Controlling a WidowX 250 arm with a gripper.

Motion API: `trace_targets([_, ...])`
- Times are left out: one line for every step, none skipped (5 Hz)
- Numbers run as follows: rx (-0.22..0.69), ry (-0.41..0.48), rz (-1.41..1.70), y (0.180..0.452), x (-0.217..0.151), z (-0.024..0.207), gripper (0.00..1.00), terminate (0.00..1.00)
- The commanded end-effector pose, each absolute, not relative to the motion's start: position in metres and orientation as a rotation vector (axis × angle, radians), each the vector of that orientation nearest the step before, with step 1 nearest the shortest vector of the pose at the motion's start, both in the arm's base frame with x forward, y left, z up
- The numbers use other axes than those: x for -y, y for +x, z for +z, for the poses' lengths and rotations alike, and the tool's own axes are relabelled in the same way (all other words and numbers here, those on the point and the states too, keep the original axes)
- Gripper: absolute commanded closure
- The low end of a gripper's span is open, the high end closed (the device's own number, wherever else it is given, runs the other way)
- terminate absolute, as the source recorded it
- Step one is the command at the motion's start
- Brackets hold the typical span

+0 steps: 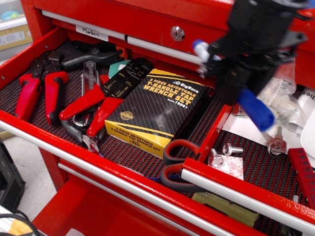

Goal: Pick up blue pen and put into drawer

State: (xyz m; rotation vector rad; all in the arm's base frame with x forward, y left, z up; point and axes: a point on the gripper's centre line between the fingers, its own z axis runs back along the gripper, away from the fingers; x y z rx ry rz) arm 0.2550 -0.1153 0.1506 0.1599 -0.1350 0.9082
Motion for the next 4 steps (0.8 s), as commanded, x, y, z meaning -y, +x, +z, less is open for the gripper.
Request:
trace_targets([0.183, 0.162, 0.912, 0.27, 0.1186, 0.1685, 0.0, 0.0])
trace_targets([0.183, 0.162, 0.912, 0.27, 0.1186, 0.1685, 0.0, 0.0])
trace_targets([0.183, 0.162, 0.912, 0.27, 0.1186, 0.1685, 0.0, 0.0])
trace_targets([0.183, 0.162, 0.912, 0.27, 0.1186, 0.1685, 0.0, 1.0])
